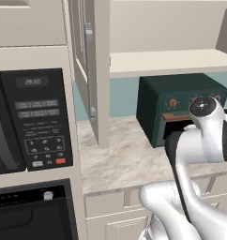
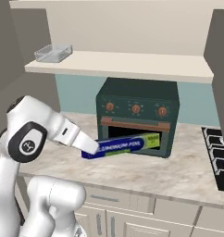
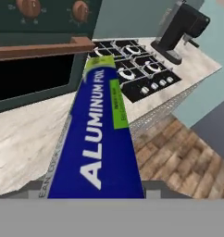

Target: Retrieve the tupperware and aluminum foil from the cabinet and place them on the dining counter near the plate with squash and garlic to prepare for storing leftovers.

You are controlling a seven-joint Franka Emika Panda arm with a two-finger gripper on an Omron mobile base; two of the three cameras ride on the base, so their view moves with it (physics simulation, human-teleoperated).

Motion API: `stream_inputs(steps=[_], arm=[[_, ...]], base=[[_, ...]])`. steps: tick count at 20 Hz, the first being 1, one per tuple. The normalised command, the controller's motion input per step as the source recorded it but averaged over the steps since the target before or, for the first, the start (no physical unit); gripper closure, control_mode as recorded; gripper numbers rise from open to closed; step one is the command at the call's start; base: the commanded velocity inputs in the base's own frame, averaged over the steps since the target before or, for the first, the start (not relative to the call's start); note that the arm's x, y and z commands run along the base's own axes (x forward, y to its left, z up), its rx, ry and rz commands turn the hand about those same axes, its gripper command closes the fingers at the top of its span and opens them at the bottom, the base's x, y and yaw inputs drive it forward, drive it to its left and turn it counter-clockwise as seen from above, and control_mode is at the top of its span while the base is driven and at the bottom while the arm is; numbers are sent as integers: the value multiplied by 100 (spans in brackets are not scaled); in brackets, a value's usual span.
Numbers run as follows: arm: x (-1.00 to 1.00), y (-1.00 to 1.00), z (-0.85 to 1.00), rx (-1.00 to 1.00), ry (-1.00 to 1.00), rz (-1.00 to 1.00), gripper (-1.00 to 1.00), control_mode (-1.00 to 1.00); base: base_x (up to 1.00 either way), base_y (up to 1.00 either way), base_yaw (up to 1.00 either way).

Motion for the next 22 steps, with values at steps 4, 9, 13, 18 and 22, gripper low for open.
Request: stream_inputs(steps=[4,9,13,18,22], arm=[[-98,1,-1,0,0,57,100,-100],[-35,1,0,0,1,20,100,100],[0,0,0,0,0,0,100,100],[0,0,0,0,0,0,100,100],[0,0,0,0,0,0,100,100]], base=[[0,0,0],[-55,8,24],[-51,27,19],[-26,24,2],[-99,43,30]])
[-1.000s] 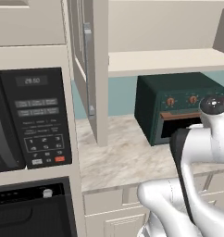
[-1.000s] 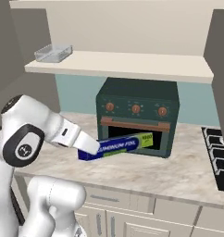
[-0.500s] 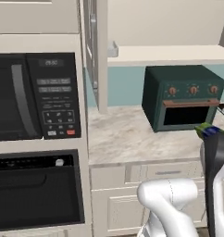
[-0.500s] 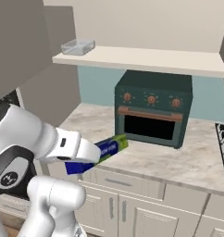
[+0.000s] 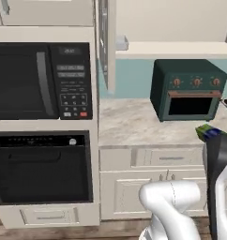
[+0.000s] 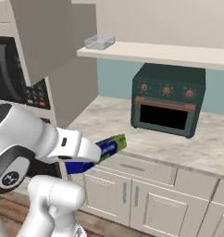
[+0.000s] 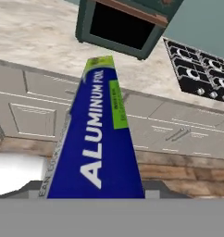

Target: Retrieve the tupperware and aluminum foil from the cabinet and place them on the dining counter near the plate with squash and garlic to prepare for storing leftovers.

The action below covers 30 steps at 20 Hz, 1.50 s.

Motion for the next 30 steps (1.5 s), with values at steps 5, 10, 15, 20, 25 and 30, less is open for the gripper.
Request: stream_inputs(steps=[5,10,15,20,25,30], arm=[[0,0,0,0,0,0,100,100],[0,0,0,0,0,0,100,100],[0,0,0,0,0,0,100,100],[0,0,0,0,0,0,100,100],[0,0,0,0,0,0,100,100],[0,0,0,0,0,0,100,100]], base=[[-88,61,53],[-33,63,71],[1,49,77],[44,10,71],[72,7,64],[76,2,67]])
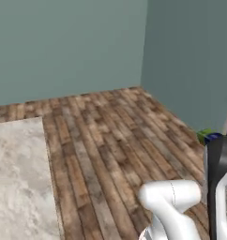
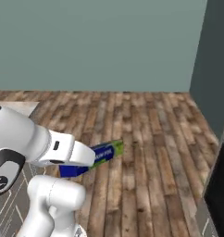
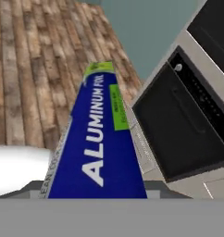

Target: Retrieve the tupperware and aluminum foil from the cabinet and place them on the dining counter near the plate with squash and garlic to prepare for storing leftovers.

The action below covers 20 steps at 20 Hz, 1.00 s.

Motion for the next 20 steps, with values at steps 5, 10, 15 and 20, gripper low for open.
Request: stream_inputs(steps=[5,10,15,20], arm=[[0,0,0,0,0,0,100,100],[0,0,0,0,0,0,100,100],[0,0,0,0,0,0,100,100],[0,0,0,0,0,0,100,100]], base=[[87,0,68],[100,-4,71],[94,-9,72],[73,-21,72]])
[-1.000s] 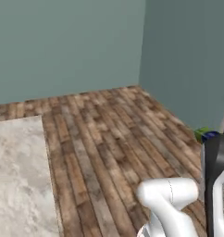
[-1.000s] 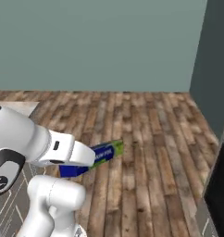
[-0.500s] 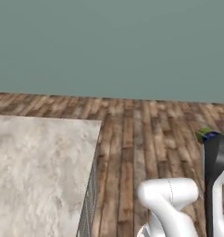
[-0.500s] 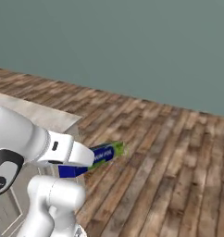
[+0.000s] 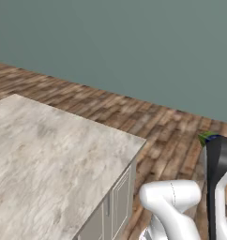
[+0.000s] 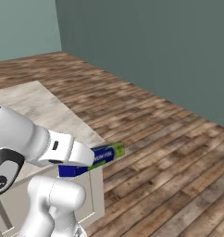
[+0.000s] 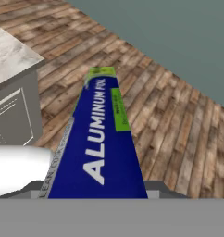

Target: Retrieve the tupperware and aluminum foil from the cabinet and place them on the dining counter near the plate with squash and garlic to prepare for storing leftovers.

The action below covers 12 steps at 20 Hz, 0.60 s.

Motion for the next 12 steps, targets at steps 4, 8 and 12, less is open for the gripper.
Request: stream_inputs(steps=[4,8,12], arm=[[0,0,0,0,0,0,100,100],[0,0,0,0,0,0,100,100],[0,0,0,0,0,0,100,100]], base=[[51,-47,64],[26,-77,52],[23,-96,43]])
